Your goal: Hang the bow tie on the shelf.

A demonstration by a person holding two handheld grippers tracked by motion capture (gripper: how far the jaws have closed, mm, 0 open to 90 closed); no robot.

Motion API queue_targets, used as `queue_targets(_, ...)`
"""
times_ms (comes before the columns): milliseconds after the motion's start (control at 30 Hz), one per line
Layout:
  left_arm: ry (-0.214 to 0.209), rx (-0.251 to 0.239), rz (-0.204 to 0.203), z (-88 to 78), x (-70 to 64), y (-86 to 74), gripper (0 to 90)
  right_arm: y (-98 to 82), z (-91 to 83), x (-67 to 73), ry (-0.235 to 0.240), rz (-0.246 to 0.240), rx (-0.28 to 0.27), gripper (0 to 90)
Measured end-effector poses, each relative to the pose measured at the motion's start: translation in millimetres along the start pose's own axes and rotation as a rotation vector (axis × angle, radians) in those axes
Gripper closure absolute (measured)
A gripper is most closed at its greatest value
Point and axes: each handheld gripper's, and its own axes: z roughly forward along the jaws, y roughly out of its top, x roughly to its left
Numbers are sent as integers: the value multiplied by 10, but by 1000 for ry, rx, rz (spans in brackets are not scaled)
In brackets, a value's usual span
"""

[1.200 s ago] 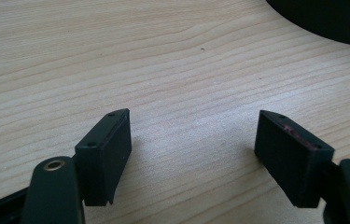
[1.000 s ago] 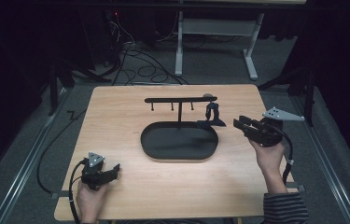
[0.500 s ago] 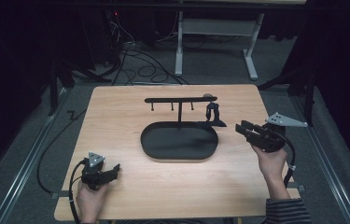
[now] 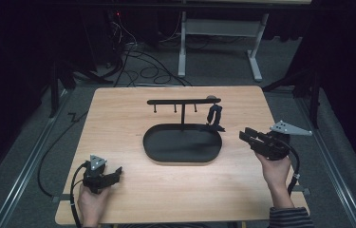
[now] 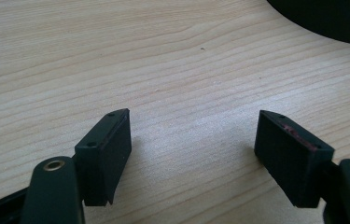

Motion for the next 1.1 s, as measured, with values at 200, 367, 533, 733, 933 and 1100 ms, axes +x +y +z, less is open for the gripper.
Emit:
queue_targets(200, 0, 0, 0, 0, 0, 0, 276, -55, -5, 6, 1, 2, 4, 660)
queue_targets(367, 0, 0, 0, 0, 0, 0, 276, -98, 0, 14, 3, 6, 7, 660)
queue_targets(533, 0, 0, 0, 0, 0, 0, 276, -154, 24, 25, 7, 13, 17, 660)
queue_targets(733, 0, 0, 0, 0, 0, 0, 276, -225, 61, 28, 9, 19, 34, 657)
queue_targets(933, -1, 0, 0, 0, 0, 0, 276, -283, 88, 33, 11, 26, 46, 645)
queue_targets(1100, -1, 1, 0, -1, 1, 0, 276, -337, 112, 56, 7, 23, 62, 644)
